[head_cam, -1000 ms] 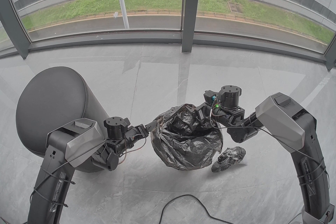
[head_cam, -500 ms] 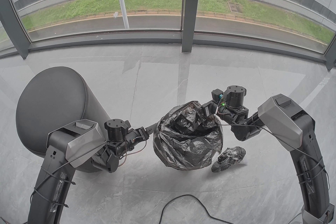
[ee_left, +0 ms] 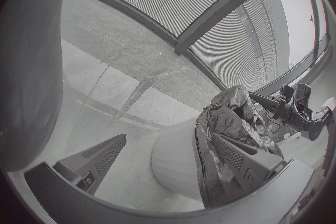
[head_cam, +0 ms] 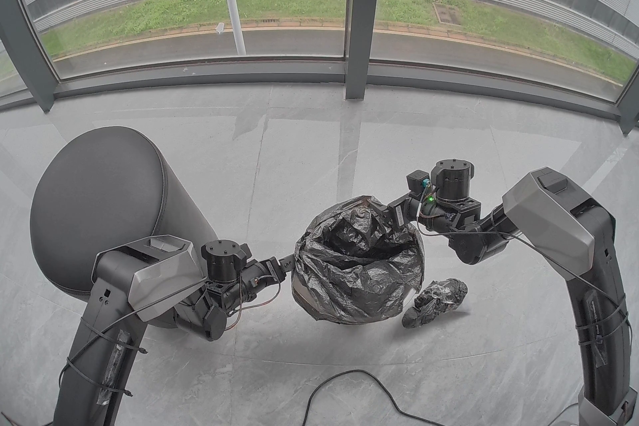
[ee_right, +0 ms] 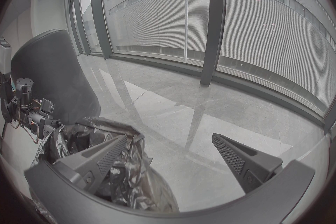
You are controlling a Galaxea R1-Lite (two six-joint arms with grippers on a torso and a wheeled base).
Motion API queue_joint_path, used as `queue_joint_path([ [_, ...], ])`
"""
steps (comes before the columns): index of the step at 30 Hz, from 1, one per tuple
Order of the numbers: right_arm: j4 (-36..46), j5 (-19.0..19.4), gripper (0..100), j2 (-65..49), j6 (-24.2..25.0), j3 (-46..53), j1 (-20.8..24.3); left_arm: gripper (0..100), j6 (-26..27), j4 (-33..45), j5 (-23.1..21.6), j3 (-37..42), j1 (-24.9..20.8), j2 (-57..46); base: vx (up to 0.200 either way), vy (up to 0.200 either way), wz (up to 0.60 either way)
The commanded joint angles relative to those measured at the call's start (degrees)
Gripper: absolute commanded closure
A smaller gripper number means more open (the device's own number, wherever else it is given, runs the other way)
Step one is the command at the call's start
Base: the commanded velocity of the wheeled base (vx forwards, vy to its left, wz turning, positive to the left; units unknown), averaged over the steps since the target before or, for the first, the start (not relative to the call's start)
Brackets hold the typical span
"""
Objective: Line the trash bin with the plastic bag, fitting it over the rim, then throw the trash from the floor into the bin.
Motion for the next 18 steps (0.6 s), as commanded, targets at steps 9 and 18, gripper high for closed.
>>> queue_joint_path([
  [9, 3.1, 0.2, 0, -6.7, 0.0, 5.9, -1.4, 0, -0.4, -3.8, -0.4, 10.2, -0.8, -4.3, 0.000, 0.000, 0.00],
  [18, 1.2, 1.9, 0, -15.9, 0.0, 20.4, -0.3, 0, -1.4, -8.0, -0.4, 21.1, -1.9, -11.6, 0.000, 0.000, 0.00],
])
